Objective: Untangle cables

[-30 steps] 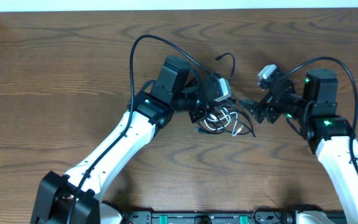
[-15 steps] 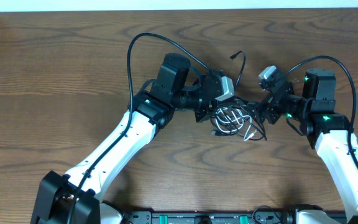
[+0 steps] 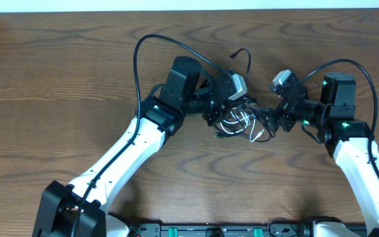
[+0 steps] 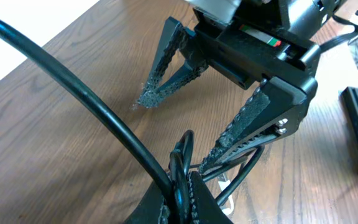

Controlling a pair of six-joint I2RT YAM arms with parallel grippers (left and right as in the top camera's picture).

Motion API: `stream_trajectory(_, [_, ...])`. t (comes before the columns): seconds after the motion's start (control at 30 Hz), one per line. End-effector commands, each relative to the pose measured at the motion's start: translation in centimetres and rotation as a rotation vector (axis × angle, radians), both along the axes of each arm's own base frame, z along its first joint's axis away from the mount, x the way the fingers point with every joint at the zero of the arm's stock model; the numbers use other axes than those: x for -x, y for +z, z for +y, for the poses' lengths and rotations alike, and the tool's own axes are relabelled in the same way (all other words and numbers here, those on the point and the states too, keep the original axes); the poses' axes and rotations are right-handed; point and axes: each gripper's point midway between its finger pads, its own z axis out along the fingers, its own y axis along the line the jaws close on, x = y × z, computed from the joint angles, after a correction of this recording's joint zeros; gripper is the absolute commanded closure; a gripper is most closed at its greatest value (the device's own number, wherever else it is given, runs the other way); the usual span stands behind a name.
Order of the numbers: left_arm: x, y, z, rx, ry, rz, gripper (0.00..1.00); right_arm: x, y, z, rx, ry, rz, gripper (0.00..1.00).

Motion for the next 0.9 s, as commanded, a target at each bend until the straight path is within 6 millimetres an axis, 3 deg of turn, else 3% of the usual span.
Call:
stream_trajectory(0.0, [0.2,0.2,-0.1,0.02,-0.003,0.033,0.92,0.1,1.0,0.6,-0.037,0.044,-0.03,0.18])
stream_trajectory(0.1, [0.7,0.4,-0.3,0.035,-0.031,0.042,0.92,-0.1,1.3,0.6,-0.037,0.044,-0.05,0.22])
stream_trajectory(0.17, [0.7,0.3,-0.2,0.032,-0.031,0.046,0.92,-0.2,1.7,0.8,-0.047,0.057,-0.069,0.37])
stream_trajectory(0.2, [0.7,0.3,-0.2,0.031,-0.031,0.048,0.92,-0.2,1.8,0.9,-0.046,0.063,-0.076,0.55])
stream_trajectory(0.23, [0.7,0.3,-0.2,0.032,-0.031,0.048,0.92,-0.1,1.8,0.9,-0.043,0.07,-0.084,0.63])
stream_trajectory(0.27, [0.8,0.3,-0.3,0.034,-0.035,0.05,0.92,0.0,1.8,1.0,-0.039,0.083,-0.094,0.65])
stream_trajectory(0.67, [2.4,1.0,-0.7,0.081,-0.121,0.086,0.93,0.9,2.3,1.8,-0.033,0.195,-0.181,0.57])
stream_trajectory(0.87, [4.7,2.2,-1.1,0.148,-0.25,0.129,0.92,0.9,2.3,1.8,0.002,0.228,-0.238,0.52])
